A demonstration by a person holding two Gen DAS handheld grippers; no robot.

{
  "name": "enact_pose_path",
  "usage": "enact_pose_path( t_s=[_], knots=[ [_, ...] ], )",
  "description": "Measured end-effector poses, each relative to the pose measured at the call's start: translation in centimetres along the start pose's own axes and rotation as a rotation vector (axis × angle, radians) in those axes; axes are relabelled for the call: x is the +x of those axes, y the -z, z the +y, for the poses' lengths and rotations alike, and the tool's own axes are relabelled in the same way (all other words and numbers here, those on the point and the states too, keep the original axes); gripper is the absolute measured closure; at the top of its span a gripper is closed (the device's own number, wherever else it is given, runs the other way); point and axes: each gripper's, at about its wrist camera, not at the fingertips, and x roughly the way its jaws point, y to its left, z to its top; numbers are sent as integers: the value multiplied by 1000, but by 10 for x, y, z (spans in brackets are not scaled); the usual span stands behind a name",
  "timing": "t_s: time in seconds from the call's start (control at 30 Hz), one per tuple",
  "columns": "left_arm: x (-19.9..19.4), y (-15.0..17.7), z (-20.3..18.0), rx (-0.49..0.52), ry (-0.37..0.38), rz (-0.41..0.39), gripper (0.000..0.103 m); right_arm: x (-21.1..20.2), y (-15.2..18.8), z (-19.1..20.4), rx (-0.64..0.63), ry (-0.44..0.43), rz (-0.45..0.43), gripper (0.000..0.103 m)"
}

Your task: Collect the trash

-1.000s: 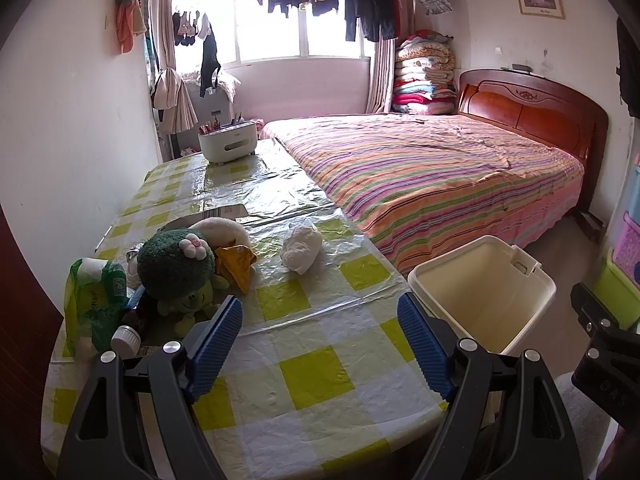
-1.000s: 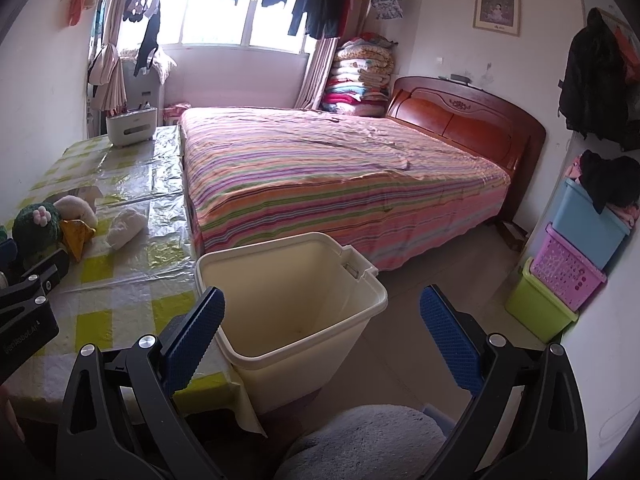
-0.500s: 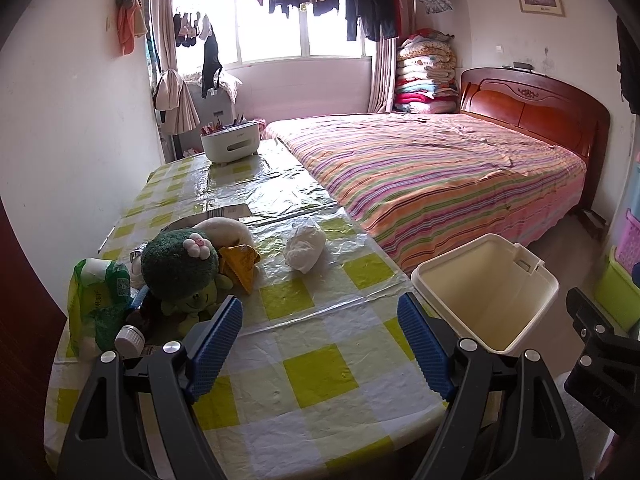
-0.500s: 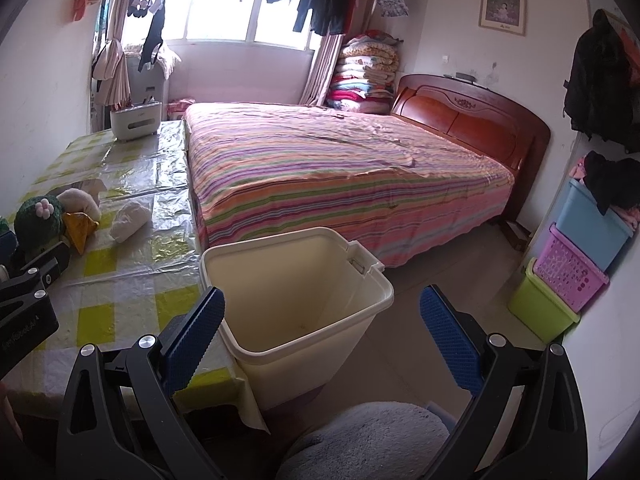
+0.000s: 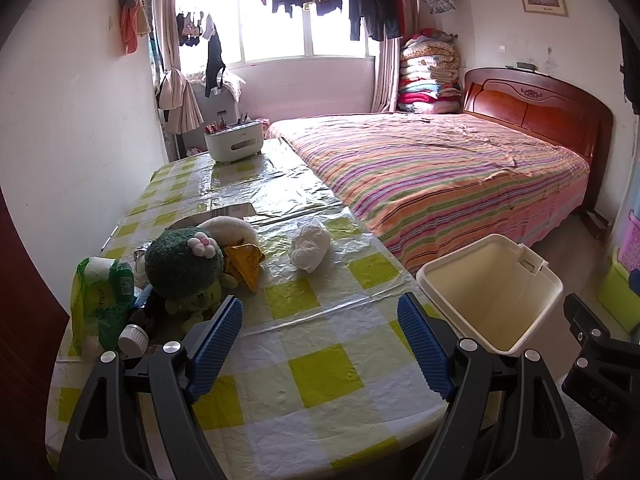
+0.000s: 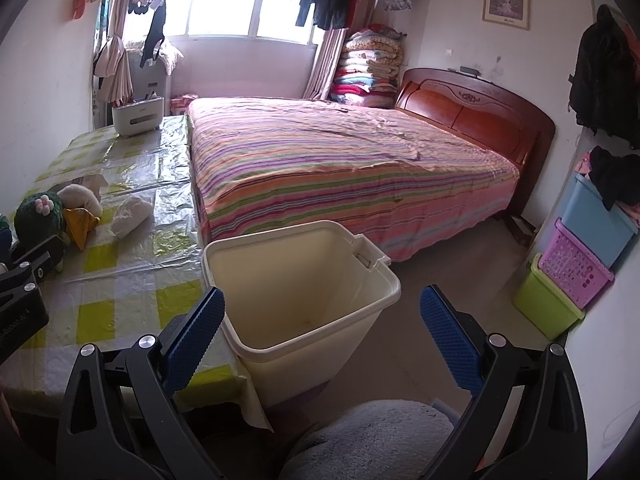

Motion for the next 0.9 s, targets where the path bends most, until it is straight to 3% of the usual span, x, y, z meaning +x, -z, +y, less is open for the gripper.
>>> enact_pose_path(
  t_s=[0.5,0.9],
  knots=[
    [6,-5,39,-97,-41,26,25,1,-18,21,-38,-56,-54,6],
    [2,-5,55,-101,-114,0,25,2,-27,38,-66,-110,-78,6]
  ],
)
